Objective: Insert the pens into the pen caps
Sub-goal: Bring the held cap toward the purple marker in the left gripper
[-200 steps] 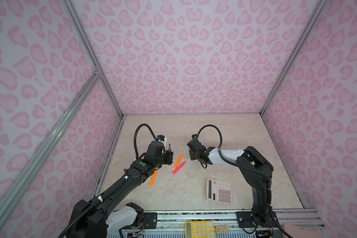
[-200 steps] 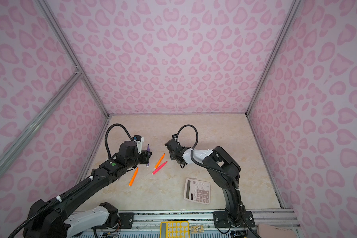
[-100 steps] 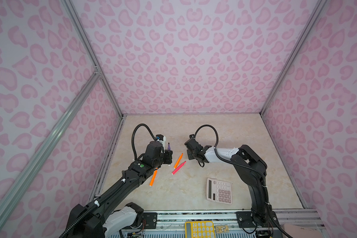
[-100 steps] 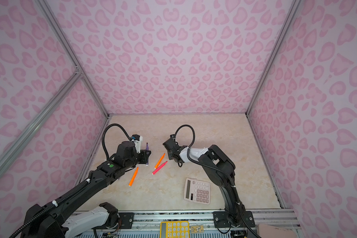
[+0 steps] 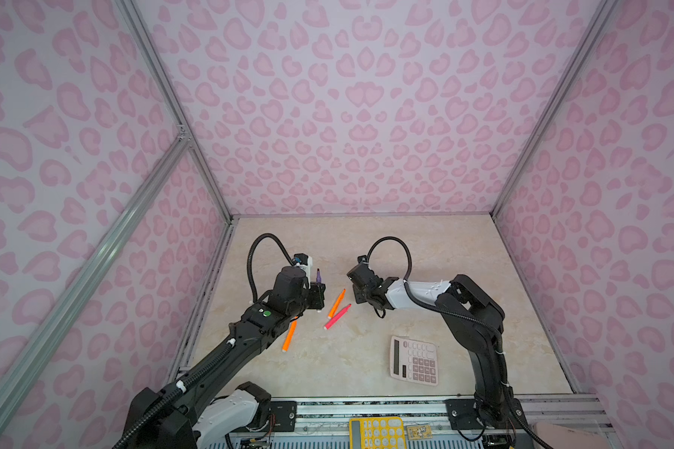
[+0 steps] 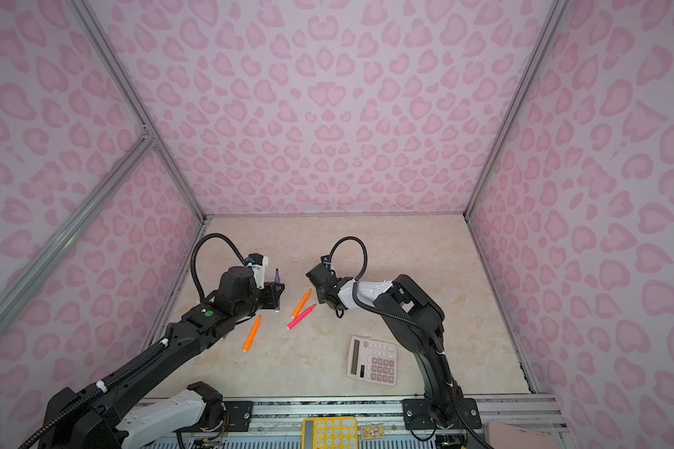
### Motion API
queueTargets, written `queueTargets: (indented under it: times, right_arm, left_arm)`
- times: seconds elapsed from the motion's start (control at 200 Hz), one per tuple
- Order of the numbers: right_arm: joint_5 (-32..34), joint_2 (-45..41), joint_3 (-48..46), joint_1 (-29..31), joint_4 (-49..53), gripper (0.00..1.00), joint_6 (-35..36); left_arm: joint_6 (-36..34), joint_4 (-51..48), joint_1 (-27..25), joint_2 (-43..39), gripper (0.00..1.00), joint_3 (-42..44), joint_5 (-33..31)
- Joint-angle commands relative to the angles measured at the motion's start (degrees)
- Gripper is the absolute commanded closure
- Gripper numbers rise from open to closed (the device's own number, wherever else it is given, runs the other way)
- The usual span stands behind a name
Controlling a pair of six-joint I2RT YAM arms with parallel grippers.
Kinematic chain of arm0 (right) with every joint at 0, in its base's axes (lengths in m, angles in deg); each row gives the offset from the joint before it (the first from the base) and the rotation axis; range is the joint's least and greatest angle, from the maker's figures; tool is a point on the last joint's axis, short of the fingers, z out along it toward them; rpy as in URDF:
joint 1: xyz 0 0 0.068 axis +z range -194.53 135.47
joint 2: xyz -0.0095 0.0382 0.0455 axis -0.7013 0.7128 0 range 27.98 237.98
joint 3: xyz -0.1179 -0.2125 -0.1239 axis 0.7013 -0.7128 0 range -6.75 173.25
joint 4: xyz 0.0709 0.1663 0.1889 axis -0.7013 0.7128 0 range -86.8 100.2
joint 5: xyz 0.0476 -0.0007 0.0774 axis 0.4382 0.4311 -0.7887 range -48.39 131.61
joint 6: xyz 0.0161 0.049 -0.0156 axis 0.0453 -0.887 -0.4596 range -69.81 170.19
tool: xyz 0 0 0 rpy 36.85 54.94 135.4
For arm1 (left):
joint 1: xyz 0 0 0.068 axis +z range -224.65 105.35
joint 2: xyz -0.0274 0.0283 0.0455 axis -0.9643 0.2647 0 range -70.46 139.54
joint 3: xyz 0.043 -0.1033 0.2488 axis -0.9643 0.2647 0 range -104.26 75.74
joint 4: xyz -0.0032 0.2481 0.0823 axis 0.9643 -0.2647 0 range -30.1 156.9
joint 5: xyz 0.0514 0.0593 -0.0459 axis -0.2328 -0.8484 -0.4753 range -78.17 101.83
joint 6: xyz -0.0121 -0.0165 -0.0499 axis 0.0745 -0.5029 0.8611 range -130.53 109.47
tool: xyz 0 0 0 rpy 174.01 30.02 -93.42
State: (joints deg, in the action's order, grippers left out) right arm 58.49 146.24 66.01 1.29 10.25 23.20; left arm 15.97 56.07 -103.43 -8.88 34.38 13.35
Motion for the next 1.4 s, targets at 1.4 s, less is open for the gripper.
queueTargets:
  times: [1.4]
  right_arm:
    - [-4.3,-44.9,-42.5,-0.7,-57.9,1.0,-15.7]
  left_arm:
    - [-3.8,22.3,-9.9,-4.5,0.97,7.3,22.4]
